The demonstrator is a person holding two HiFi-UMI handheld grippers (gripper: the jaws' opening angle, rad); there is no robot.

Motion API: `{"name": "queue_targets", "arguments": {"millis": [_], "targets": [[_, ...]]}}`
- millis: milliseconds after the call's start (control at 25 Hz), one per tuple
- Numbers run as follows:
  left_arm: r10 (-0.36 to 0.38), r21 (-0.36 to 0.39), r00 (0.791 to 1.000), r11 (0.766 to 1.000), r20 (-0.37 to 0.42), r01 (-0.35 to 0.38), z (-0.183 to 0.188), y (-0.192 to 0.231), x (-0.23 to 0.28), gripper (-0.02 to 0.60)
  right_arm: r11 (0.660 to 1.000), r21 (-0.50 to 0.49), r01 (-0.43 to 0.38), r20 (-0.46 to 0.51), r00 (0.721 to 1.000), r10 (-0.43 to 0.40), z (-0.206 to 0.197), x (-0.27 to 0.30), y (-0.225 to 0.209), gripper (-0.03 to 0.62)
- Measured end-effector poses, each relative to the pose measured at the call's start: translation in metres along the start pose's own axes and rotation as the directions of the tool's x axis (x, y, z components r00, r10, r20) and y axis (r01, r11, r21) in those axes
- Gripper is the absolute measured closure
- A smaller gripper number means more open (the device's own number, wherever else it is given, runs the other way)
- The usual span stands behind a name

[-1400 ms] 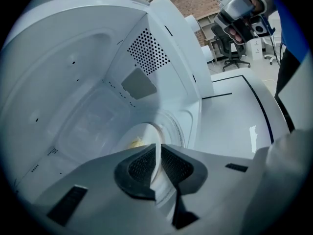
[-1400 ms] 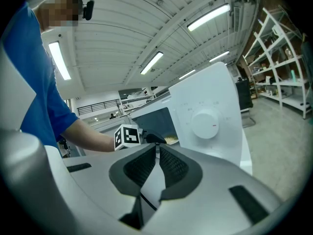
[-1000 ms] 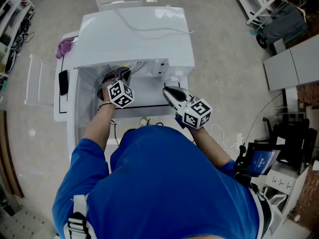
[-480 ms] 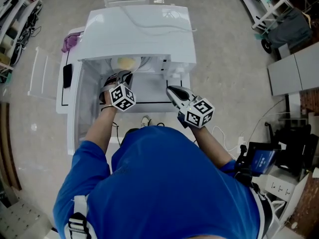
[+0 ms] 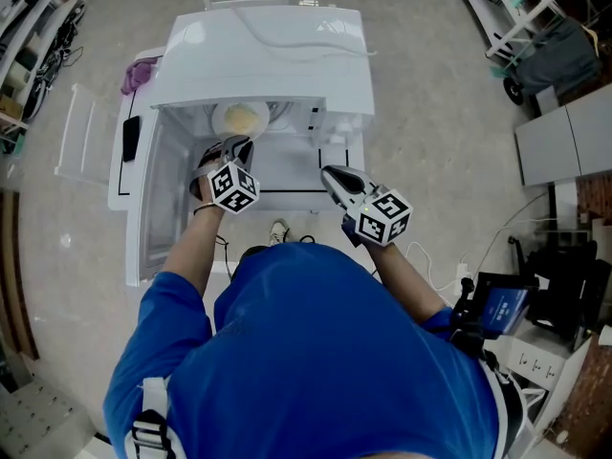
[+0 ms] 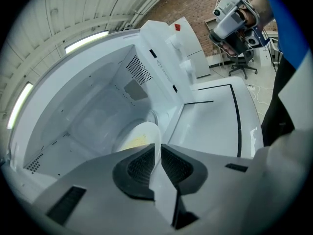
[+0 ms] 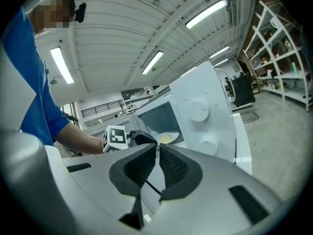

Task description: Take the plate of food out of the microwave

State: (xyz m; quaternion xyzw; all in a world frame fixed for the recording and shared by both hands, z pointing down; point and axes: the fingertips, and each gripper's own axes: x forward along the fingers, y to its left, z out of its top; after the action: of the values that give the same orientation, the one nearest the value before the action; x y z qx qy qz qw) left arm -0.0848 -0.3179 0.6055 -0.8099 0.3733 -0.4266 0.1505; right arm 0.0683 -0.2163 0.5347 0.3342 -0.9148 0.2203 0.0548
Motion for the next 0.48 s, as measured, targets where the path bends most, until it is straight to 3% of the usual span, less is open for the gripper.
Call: {"name": "queue_targets", "arguments": {"millis": [280, 480], "targets": [[0.032, -0.056, 0.999, 0.998, 0.018, -0.031, -0.002, 0.005, -0.006, 0.537, 1.0, -0.005, -0.012, -0.007, 1.0, 0.012, -0.002, 0.002, 0.003, 0.568], [0.091, -0.227, 0.995, 0.971, 0.04, -0.08, -0.012, 0.015, -0.019, 0.497, 1.0, -0.006, -0.022, -0.017, 1.0, 0.022, -0.003, 0.004, 0.006, 0.567]]}}
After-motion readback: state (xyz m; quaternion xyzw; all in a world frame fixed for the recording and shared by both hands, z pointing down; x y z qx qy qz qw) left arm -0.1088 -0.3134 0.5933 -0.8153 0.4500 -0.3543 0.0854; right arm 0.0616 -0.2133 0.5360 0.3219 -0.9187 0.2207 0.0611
